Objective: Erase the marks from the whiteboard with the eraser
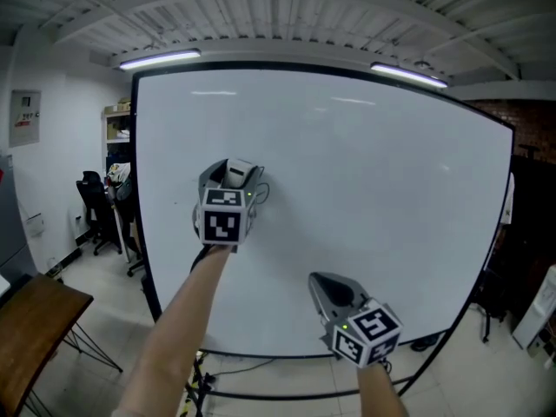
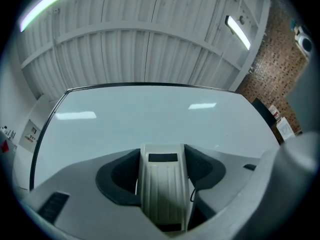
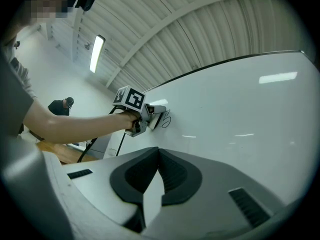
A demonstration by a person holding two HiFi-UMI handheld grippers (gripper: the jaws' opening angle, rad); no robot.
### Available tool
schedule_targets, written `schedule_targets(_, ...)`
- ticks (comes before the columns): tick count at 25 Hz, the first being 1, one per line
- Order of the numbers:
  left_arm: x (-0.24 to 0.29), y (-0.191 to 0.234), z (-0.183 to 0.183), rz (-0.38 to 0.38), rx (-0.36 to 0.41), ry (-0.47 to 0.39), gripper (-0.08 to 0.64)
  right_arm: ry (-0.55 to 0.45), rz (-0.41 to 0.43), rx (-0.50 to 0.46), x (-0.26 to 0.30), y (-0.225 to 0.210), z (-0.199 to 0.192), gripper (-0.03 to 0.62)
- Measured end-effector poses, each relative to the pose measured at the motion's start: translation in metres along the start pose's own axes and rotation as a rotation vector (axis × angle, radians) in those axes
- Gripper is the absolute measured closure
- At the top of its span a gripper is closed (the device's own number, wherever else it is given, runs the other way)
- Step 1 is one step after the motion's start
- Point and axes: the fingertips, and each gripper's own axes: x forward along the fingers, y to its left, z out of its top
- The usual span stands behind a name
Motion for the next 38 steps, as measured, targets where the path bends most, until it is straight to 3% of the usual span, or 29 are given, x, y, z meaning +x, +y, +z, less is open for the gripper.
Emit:
schedule_targets(8,0.005,-0.002,-0.001,0.013,0.038,0.035,0.293,0.005,-0.002,0.004,0.002,-0.003,-0.002,0.603)
schedule_targets(15,0.007,-0.013,0.002,0.030,0.027,0.035,0.293,0.011,0.008,0.007,-0.003,-0.010,-0.008,0.603)
schedule_targets(19,0.011,-0.048,0.001,-0.027,0.023,0.030,0.293,0.015,-0.008,0.010,-0.009,-0.017,-0.009,0.603)
schedule_targets(22,0.016,-0.088,-0.004,-0.077,0.065,0.029,0.293,0.018,-0.024,0.010,-0.017,-0.025,-0.011,0.603)
schedule_targets(25,0.017,-0.106,-0.006,-0.079,0.109,0.031,0.293,0.027,-0.046,0.011,-0.028,-0.034,-0.012,0.603)
schedule_targets(33,0.018,-0.097,-0.006,-0.066,0.170,0.035,0.293,0.029,-0.031,0.004,-0.025,-0.030,-0.008,0.603)
schedule_targets(38,0.016,-0.052,0.001,-0.017,0.134,0.022,0.293,0.030,-0.015,0.008,-0.016,-0.021,-0.010,0.603)
